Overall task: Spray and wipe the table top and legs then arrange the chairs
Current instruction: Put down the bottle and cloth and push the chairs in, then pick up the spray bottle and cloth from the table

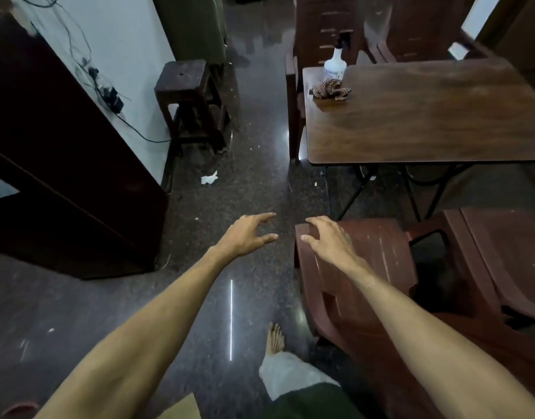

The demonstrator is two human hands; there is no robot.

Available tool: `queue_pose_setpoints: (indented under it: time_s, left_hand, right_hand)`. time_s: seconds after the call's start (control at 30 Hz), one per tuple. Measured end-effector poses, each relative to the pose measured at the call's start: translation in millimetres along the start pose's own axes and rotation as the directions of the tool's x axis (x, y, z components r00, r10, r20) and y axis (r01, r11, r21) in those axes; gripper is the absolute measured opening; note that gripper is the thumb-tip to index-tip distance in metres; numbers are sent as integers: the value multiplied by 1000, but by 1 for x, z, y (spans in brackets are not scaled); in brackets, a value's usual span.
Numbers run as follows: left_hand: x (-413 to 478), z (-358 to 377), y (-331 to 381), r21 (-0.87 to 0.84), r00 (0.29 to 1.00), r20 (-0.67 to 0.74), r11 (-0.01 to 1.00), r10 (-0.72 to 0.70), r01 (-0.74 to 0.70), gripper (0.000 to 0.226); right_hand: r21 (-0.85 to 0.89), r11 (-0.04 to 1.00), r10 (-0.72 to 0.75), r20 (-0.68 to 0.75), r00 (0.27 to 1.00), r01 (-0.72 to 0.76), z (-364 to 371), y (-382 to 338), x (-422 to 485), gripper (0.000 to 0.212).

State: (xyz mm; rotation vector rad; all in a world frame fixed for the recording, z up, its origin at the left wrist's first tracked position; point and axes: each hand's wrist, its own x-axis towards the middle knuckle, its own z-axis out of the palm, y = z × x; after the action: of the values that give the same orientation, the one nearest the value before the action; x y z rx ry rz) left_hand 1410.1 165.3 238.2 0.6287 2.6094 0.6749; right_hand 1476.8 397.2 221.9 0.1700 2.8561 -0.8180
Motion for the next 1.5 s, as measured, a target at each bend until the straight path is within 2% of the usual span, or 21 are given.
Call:
queue_pose_setpoints:
  time_s: [0.17,0.53,0.87,1.0,1.17,1.27,1.37,1.5]
  left_hand:
    - [86,-49,-35,54,995,96,998,18,-23,69]
    - [340,-146,-81,82,963,161,970,216,-231,67]
    - [575,-235,-88,-9,845,338,899,415,-438,65]
    - [661,-248,-73,-33,795,346,854,498,-520,62]
    - [763,-245,-58,-38,791,330,845,515,-534,65]
    - [814,-245,-41,-68,759,388,837,524,-543,71]
    - [866,-242,-17,-157,724,401,821,561,-549,82]
    - [915,-226,12,-310,607,452,753,654,-581,97]
  right_hand:
    - [64,993,96,19,995,-97,4,-17,90,55]
    - [181,927,358,-165,919,-328,-31,-25,286,50]
    - [319,769,633,-256,731,-554,-73,-36,465,49]
    - [372,716,694,-289,660,-590,-87,-17,530,50]
    - [404,678,734,-325,596,-615,-100,9,607,55]
    - [446,608,793,-332,510,-656,-114,18,645,64]
    - [498,524,851,-325,412,-691,-127,30,678,82]
    - [515,417,908,-267,323,-749,-125,37,712,97]
